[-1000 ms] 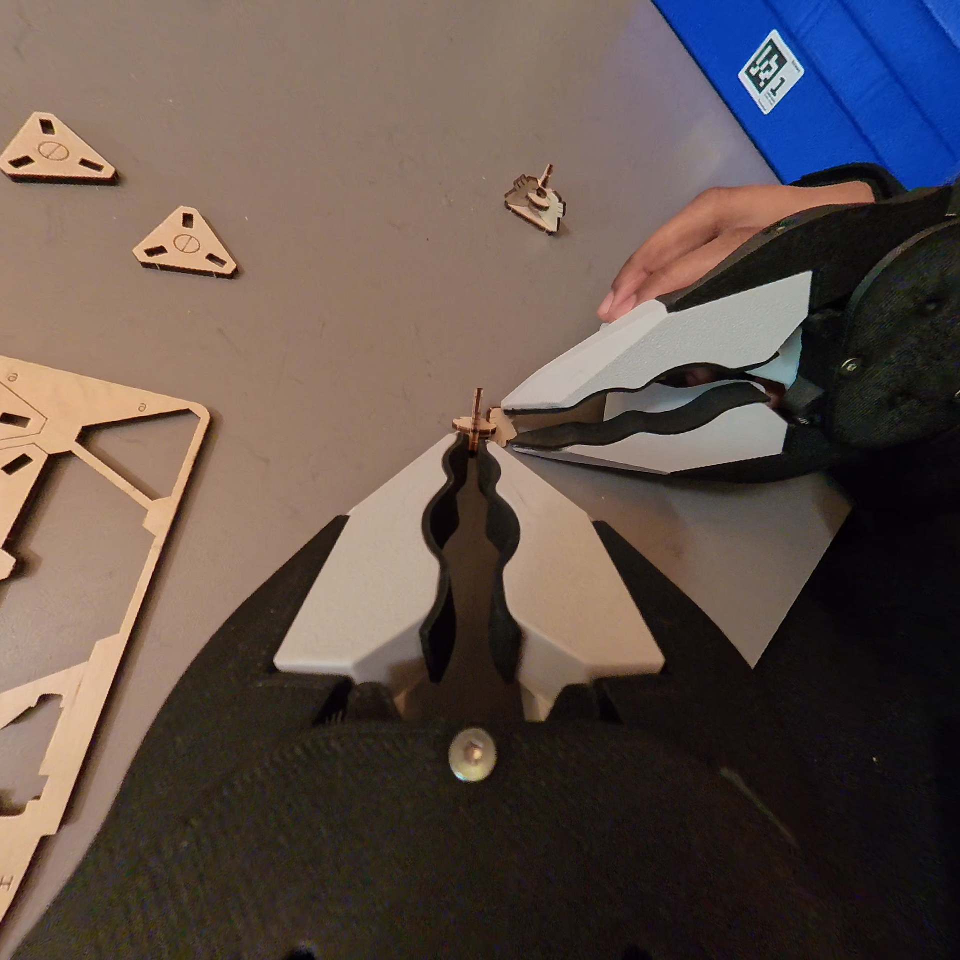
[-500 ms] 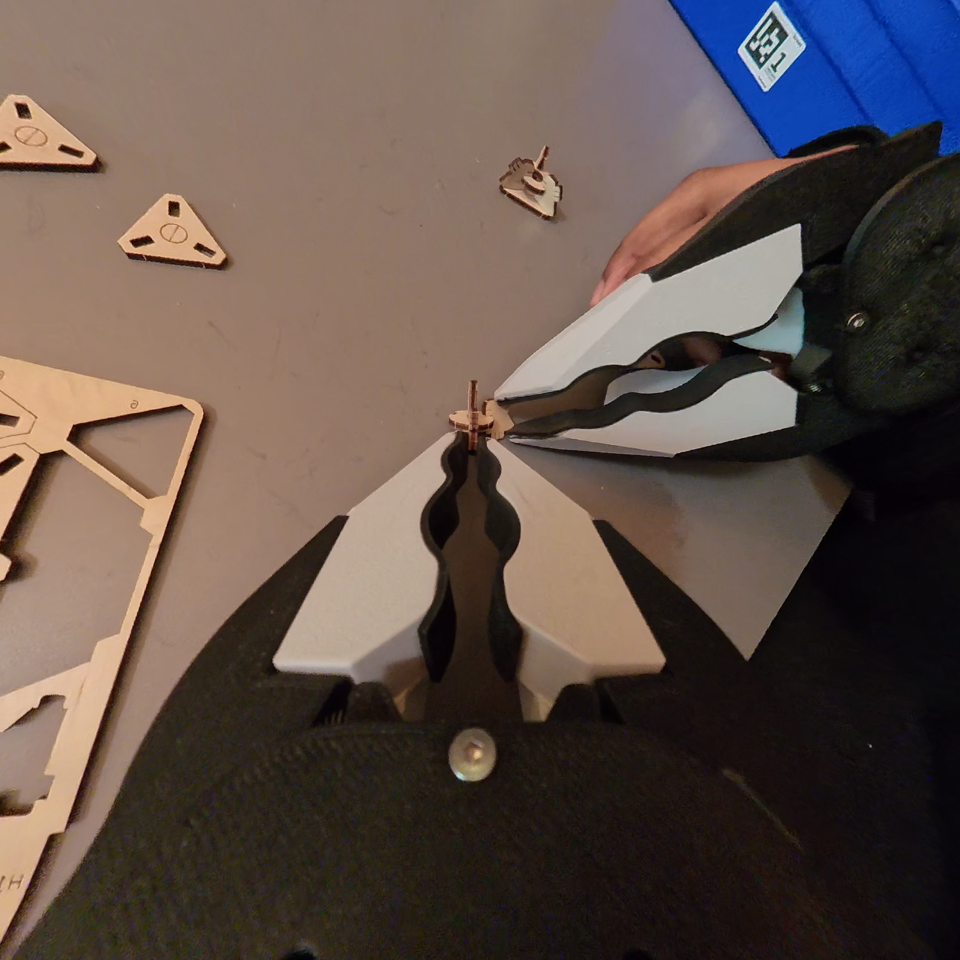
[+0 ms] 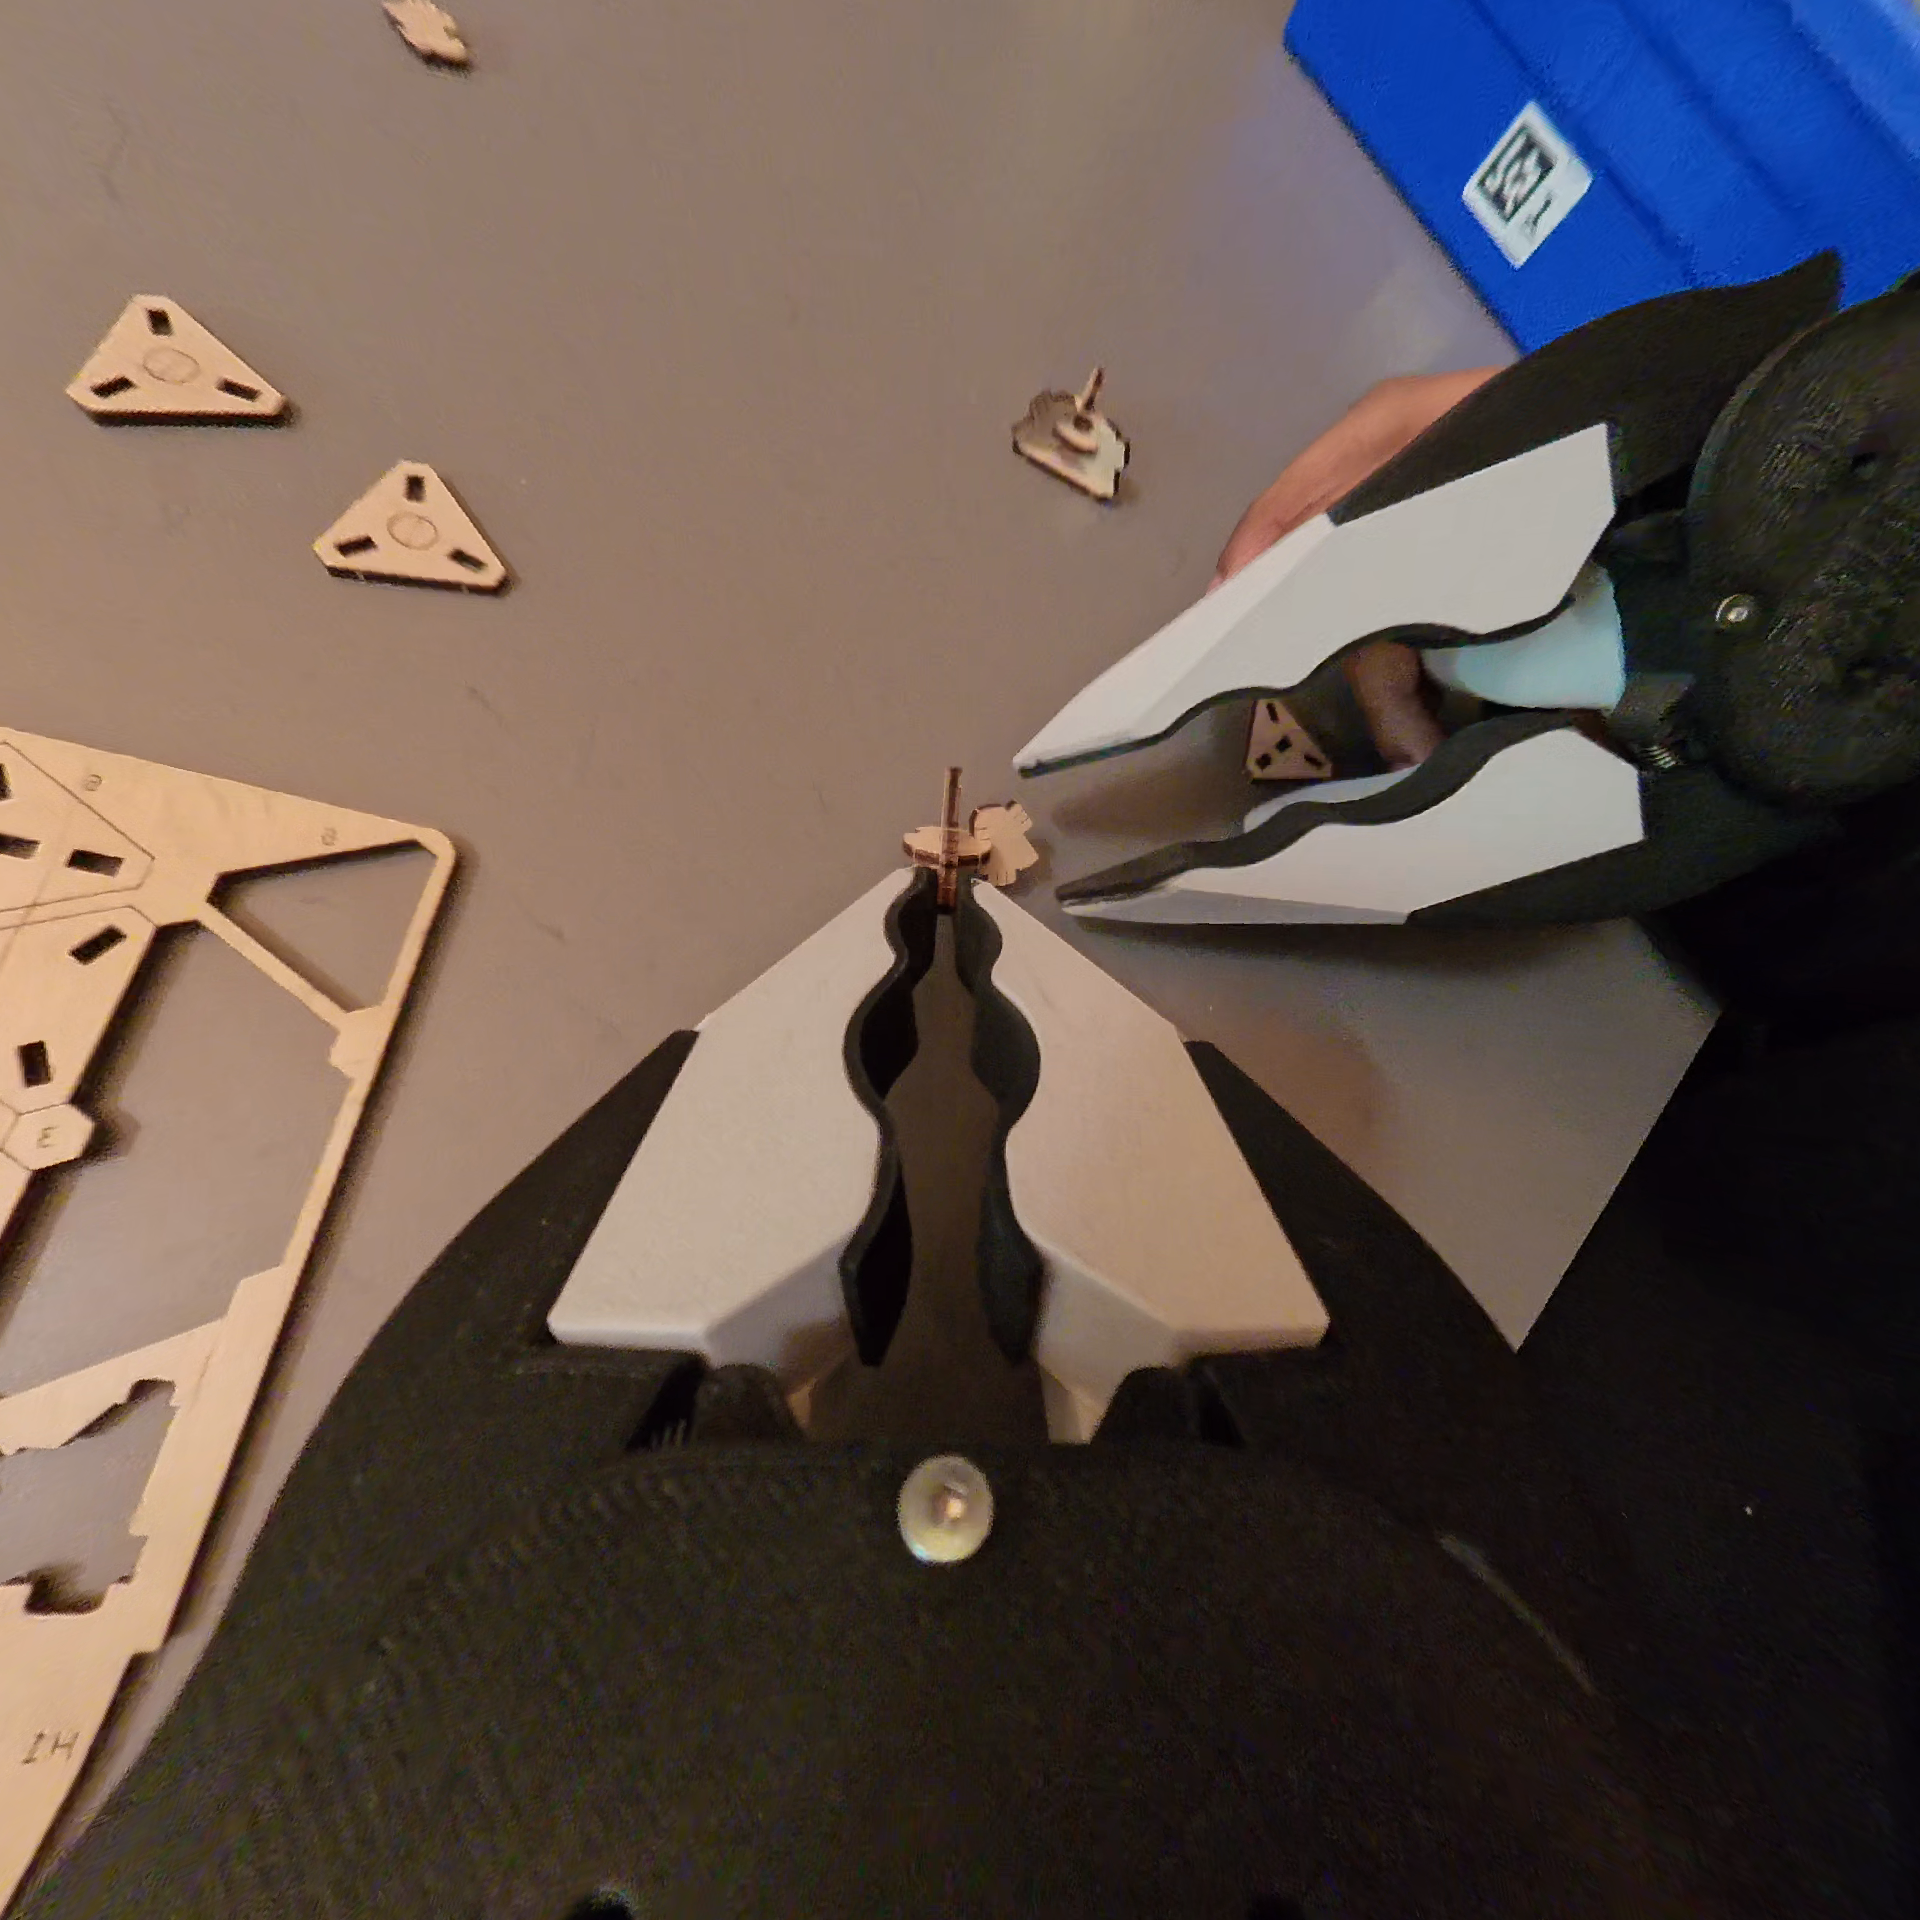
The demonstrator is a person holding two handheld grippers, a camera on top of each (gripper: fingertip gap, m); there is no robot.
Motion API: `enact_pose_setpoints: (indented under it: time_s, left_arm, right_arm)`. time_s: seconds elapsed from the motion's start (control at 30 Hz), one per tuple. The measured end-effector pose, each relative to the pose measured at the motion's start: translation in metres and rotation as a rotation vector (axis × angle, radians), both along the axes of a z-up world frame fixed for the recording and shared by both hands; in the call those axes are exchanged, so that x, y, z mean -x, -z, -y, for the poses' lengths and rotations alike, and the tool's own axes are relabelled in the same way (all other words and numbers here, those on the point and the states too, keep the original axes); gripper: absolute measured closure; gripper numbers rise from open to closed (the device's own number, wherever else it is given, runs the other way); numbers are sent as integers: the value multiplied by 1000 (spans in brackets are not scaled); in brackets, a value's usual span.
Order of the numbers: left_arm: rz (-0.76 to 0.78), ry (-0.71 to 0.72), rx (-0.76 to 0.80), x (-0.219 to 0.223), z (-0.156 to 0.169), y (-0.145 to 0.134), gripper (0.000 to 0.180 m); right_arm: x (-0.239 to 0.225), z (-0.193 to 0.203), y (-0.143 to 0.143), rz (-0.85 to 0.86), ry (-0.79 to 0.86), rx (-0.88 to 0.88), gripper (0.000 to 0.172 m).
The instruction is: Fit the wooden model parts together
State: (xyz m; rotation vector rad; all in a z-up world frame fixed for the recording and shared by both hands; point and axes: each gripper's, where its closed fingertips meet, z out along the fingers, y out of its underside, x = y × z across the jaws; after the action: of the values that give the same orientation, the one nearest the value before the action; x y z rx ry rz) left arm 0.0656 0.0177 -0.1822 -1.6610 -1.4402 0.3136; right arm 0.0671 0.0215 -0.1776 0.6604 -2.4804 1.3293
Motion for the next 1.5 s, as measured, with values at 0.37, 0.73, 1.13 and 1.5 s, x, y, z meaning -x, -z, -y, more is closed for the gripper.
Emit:
enact_pose_setpoints:
  time_s: [0.37,0.73,1.13,1.5]
  left_arm:
    - [-315,-67,-32,5,17,-47,180]
    - [-360,-47,-65,6,10,-55,180]
    - [-485,147,-112,87,-27,-143,180]
    - [-529,193,25,157,-39,-125,180]
  right_arm:
    - [11,1,-57,386,78,290,156]
    - [26,1,-68,539,146,363,158]
    - [161,-31,-132,670,433,559,148]
    - [190,-85,-148,755,447,794,150]
